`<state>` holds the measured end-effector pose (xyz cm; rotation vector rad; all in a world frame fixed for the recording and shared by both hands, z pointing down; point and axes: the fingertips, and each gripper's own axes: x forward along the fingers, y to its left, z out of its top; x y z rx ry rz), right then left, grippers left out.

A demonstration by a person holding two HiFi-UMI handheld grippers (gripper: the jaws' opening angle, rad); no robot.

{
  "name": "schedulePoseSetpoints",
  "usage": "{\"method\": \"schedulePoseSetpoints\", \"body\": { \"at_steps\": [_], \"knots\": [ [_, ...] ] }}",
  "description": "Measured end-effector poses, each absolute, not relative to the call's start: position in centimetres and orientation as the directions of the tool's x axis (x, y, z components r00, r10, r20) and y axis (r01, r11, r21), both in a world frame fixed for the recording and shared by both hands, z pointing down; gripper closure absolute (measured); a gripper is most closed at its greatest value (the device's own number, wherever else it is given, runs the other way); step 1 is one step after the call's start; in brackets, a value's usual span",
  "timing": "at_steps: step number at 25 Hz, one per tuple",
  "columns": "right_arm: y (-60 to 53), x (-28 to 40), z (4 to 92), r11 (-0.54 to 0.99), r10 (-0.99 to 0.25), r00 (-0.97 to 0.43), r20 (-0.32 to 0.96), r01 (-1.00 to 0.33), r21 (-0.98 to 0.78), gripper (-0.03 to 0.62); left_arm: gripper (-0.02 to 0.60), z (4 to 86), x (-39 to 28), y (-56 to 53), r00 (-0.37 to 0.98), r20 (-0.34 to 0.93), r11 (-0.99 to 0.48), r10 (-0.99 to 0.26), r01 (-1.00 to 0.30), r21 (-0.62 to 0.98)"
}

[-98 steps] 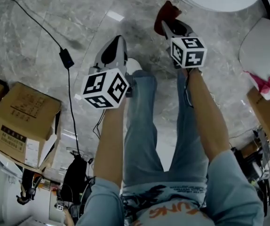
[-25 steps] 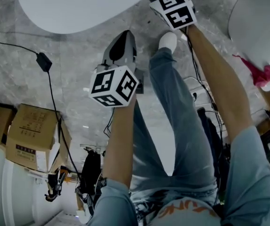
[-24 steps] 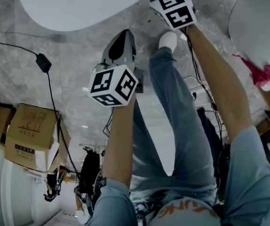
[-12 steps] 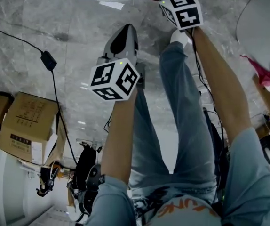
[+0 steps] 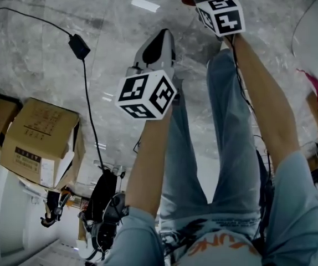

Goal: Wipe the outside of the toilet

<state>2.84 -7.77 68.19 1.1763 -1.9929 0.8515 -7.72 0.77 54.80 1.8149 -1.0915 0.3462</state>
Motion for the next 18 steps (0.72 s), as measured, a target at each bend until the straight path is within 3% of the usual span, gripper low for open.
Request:
{"method": "schedulePoseSetpoints", "body": {
  "at_steps": [9,18],
  "knots": [
    [-7.2,-3.9,66.6,0.447,-0.469,-0.444,0.764,-0.865,-0.229,0.522,0.588,52.9,-11.7,1.2,0.567,0.620,-0.174,-0.542,-0.798,0.578],
    [-5.6,-8.4,58.5,0.435,-0.520,-0.482,0.705,-0.860,-0.267,0.522,0.588,46.8,-15.7,-0.3,0.572,0.565,-0.222,-0.594,-0.792,0.568]
  ]
}}
